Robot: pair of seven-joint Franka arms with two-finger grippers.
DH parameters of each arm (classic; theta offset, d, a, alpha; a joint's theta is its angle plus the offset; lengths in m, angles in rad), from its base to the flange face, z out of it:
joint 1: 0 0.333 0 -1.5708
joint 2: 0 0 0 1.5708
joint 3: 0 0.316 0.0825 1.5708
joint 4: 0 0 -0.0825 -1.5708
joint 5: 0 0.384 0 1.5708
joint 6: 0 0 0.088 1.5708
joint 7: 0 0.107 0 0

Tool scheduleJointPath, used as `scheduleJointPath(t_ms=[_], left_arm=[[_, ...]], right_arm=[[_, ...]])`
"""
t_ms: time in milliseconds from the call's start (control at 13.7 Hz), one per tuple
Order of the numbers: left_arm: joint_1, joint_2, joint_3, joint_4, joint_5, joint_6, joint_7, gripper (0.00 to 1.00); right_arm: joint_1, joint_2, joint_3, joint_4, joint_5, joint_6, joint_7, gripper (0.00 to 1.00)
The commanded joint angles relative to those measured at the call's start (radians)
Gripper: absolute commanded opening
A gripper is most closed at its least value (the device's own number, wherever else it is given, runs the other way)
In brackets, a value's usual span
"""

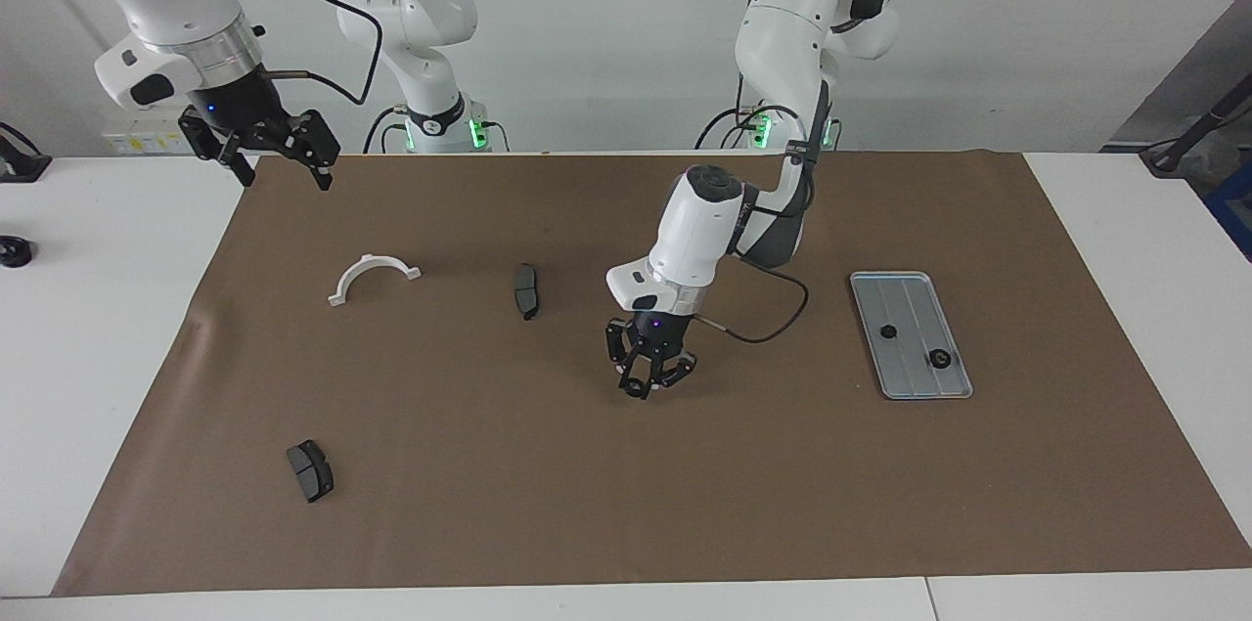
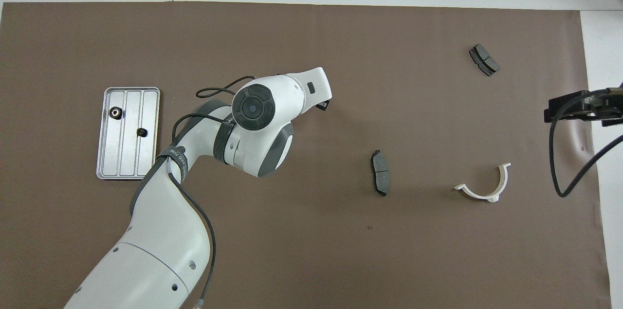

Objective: Place bearing gear from tray to pile

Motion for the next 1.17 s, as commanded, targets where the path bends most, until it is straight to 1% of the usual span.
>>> scheduleJointPath(t_ms=[0,219,365,438,511,657,877,1023,1096], left_arm=[[-0.011,-0.045,0.011,-0.087,-0.016,0.05,-0.001,1.0],[0.0,-0.053,0.013,-0.091,-0.016,0.026,0.003,1.0],[0.015,-0.089,0.022,-0.136,-0.016,-0.003,0.006,1.0],[0.038,-0.123,0.022,-0.163,-0.016,-0.026,0.008,1.0],[0.06,-0.155,0.022,-0.179,-0.016,-0.064,0.008,1.0],[0.129,-0.221,0.022,-0.182,-0.016,-0.22,0.009,1.0],[0.242,-0.29,0.023,-0.182,-0.014,-0.418,0.011,1.0],[0.323,-0.325,0.023,-0.179,-0.013,-0.515,0.009,1.0],[0.36,-0.342,0.025,-0.179,-0.008,-0.554,0.009,1.0]], right_arm=[[-0.011,-0.022,0.006,-0.03,0.014,0.016,-0.023,1.0],[-0.011,-0.027,0.006,-0.036,0.017,0.018,-0.024,1.0],[-0.001,-0.027,0.006,-0.036,0.017,0.024,-0.018,1.0],[0.012,-0.02,0.007,-0.035,0.017,0.039,-0.011,1.0],[0.047,-0.011,0.007,-0.036,0.018,0.07,0.008,1.0],[0.122,0.028,0.007,-0.033,0.021,0.148,0.095,1.0],[0.206,0.14,0.009,0.007,0.055,0.26,0.179,1.0],[0.277,0.26,0.009,0.059,0.048,0.32,0.276,1.0],[0.315,0.327,0.009,0.101,0.044,0.359,0.314,1.0]])
